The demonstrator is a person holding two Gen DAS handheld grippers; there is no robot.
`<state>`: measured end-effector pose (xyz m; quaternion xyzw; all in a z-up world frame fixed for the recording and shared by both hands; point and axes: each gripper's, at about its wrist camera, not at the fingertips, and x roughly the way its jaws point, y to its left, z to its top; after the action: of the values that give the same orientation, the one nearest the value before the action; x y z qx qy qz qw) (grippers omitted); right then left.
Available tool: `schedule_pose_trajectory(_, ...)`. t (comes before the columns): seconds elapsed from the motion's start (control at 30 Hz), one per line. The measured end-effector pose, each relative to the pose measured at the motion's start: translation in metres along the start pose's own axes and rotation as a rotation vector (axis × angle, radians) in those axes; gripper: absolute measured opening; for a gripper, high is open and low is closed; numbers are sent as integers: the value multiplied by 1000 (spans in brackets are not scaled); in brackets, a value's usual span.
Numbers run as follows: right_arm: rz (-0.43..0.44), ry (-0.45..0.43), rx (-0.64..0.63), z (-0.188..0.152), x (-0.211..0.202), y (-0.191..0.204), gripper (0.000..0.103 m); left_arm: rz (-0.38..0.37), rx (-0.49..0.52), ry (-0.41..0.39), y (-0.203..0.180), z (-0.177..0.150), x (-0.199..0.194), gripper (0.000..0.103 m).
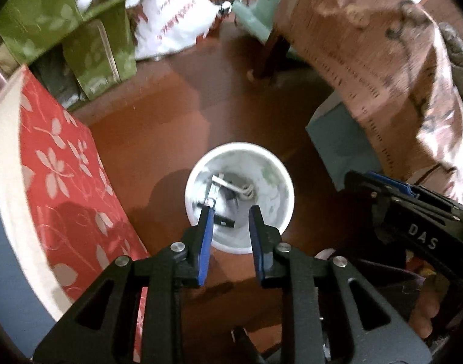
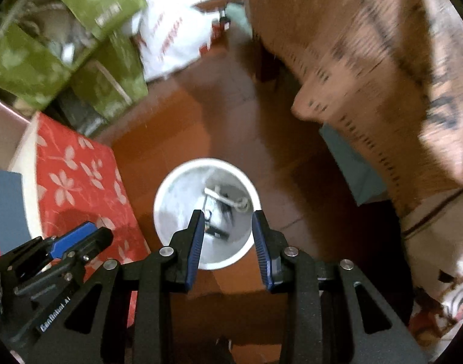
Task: Collect trash
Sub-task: 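Open left tool over the bin while right tool releases the white tube, then move both empty tools back toward the items on the bed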
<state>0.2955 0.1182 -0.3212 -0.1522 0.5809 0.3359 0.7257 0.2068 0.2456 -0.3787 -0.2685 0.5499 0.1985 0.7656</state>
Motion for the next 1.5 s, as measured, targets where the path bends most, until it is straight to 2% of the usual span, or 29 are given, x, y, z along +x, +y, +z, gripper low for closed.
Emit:
schedule_pose_trajectory(0.27,9,-217,-18,-7,-91,-17,29,-6,66,-165,-30,6,-79,25)
schedule_pose_trajectory(0.47,-3,-404,-13,-16,-170,-39,29,-37,142,-267,-76,4,-131,30)
schedule_pose_trajectory(0.5,-11,-435,-15,-19,-184,-43,29,-41,160,-284,-86,4,-140,32)
schedule_pose_trajectory(0.57,-21,-482,-9,-25,-206,-54,30,-45,196,-316,-107,5,-158,53)
schedule_pose_trajectory(0.63,-38,-529,10,-33,-229,-68,41,-54,230,-361,-125,4,-175,57)
schedule_pose_trajectory(0.67,-48,-551,20,-36,-237,-73,52,-51,244,-374,-133,4,-182,59)
schedule_pose_trajectory(0.7,-63,-586,38,-41,-249,-83,58,-53,259,-388,-143,5,-190,60)
schedule_pose_trajectory(0.77,-88,-640,63,-51,-269,-101,63,-72,281,-414,-161,6,-203,62)
schedule_pose_trajectory(0.87,-141,-683,92,-62,-294,-132,78,-100,321,-449,-191,6,-219,65)
schedule_pose_trajectory(0.93,-186,-719,116,-69,-308,-150,81,-110,365,-471,-218,4,-226,66)
schedule_pose_trajectory(1.1,-303,-765,171,-88,-334,-204,83,-126,485,-488,-283,-3,-229,67)
schedule_pose_trajectory(1.23,-364,-772,216,-100,-346,-245,83,-149,575,-484,-338,-9,-223,67)
schedule_pose_trajectory(1.5,-417,-658,354,-127,-337,-337,83,-242,655,-412,-424,-6,-188,67)
